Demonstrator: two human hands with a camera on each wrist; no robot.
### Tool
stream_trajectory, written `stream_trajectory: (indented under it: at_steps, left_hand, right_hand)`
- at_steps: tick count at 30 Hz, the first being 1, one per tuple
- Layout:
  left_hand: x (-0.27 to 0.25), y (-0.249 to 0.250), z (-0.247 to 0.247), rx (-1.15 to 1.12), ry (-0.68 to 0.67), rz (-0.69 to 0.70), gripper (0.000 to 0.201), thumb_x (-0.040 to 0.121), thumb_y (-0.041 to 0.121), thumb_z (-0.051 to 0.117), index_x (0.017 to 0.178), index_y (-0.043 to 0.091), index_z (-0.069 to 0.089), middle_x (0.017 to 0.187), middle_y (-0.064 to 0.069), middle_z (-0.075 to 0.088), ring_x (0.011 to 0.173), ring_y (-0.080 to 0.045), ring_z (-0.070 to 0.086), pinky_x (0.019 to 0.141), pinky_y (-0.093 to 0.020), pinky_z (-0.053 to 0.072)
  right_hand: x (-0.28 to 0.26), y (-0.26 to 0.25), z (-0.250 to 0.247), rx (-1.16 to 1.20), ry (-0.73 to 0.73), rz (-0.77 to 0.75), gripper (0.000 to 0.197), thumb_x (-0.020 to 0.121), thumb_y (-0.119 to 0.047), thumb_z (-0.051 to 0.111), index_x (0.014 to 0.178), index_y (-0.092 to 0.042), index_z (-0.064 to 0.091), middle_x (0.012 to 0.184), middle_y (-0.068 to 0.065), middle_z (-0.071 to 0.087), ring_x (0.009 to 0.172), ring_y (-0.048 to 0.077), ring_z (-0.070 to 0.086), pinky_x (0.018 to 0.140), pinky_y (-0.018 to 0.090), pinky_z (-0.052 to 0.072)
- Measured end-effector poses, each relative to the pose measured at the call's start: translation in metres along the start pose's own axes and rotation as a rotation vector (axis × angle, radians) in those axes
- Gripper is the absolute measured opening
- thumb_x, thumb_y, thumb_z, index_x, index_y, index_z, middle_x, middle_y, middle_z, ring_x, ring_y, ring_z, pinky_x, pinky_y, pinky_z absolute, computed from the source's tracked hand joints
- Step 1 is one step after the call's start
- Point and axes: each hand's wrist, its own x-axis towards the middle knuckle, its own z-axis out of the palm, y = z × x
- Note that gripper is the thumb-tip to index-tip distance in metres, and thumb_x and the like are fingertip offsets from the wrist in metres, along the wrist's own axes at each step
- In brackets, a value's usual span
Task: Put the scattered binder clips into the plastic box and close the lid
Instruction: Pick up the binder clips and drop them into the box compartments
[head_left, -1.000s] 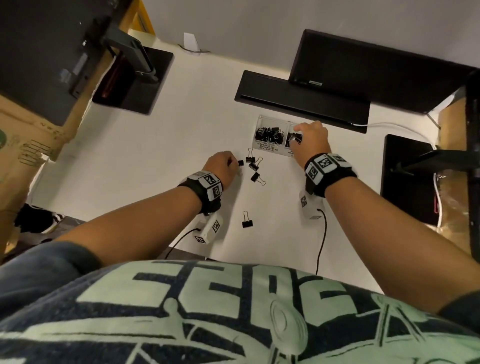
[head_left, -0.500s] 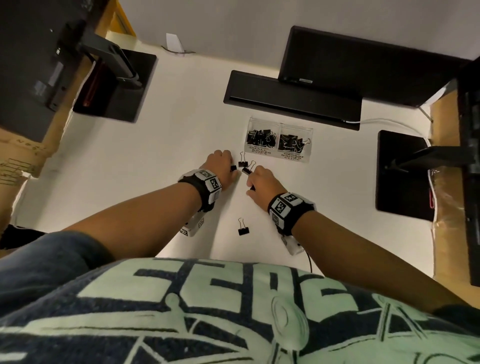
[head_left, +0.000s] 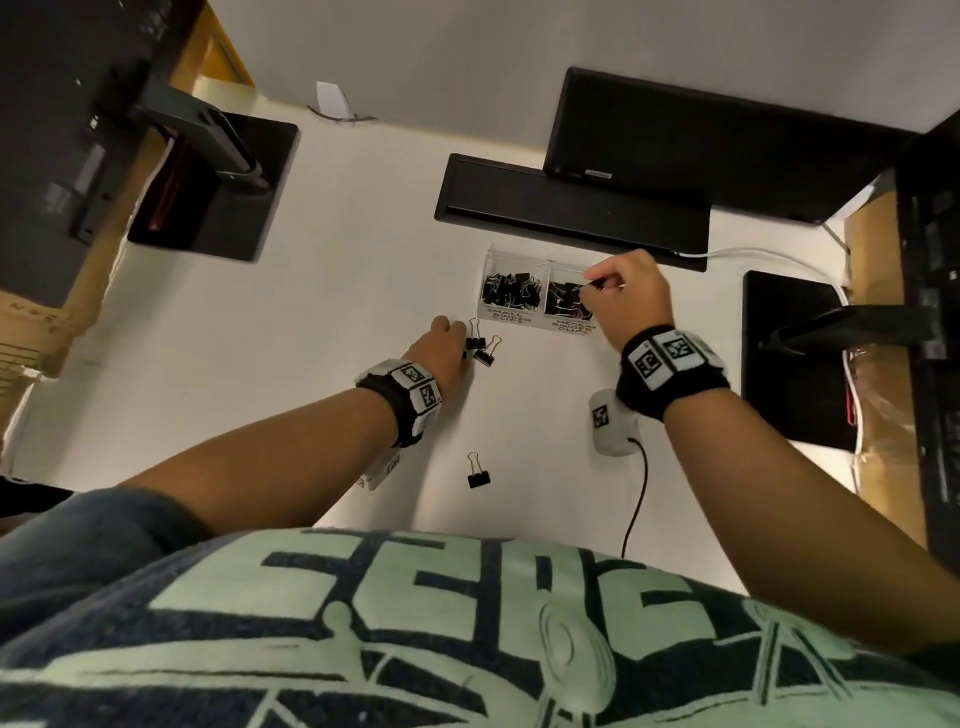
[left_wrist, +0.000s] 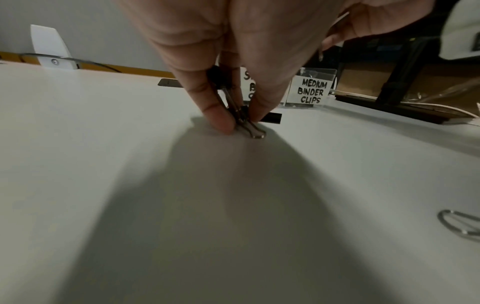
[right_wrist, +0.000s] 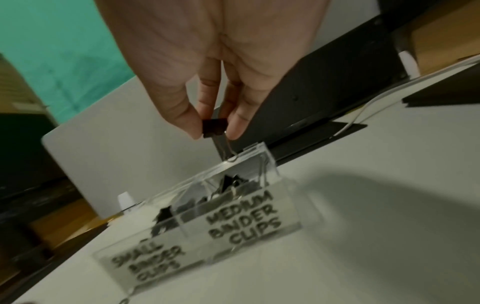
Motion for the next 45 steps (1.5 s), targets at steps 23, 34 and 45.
stream_trajectory:
  at_steps: [23,34,45]
  left_hand:
    - [0.074,0.125,-0.03,-0.196,0.119,0.187,0.023,0.089,0.015,0.055,0.111,0.007,0.057,0.112,-0.012,0.061,0.1,-0.026,0.059,0.083,-0.033,0.048]
    - [0.047,0.073,-0.029,-0.141,0.183,0.289,0.027,0.086,0.005,0.054,0.11,0.01,0.064,0.115,-0.013,0.059,0.112,-0.028,0.051,0.098,-0.036,0.043]
    - [-0.002,-0.01,0.008,-0.111,0.136,0.039,0.025,0.086,0.01,0.056,0.11,0.012,0.061,0.113,-0.014,0.054,0.106,-0.032,0.052,0.089,-0.042,0.049]
  right_hand:
    - [-0.008,0.036,-0.01,-0.152,-0.06,-0.055,0.018,0.089,-0.015,0.056,0.099,-0.014,0.071,0.107,0.004,0.064,0.118,0.02,0.043,0.092,0.019,0.032]
    - [-0.101,0.018,0.041,-0.198,-0.718,-0.238,0.021,0.086,-0.017,0.054,0.102,-0.015,0.066,0.101,0.003,0.06,0.097,0.018,0.055,0.089,0.037,0.048]
    - [-0.15,0.015,0.079,-0.44,-0.953,-0.477,0.024,0.088,-0.02,0.06,0.111,-0.013,0.059,0.117,0.011,0.045,0.102,0.027,0.049,0.079,0.033,0.042]
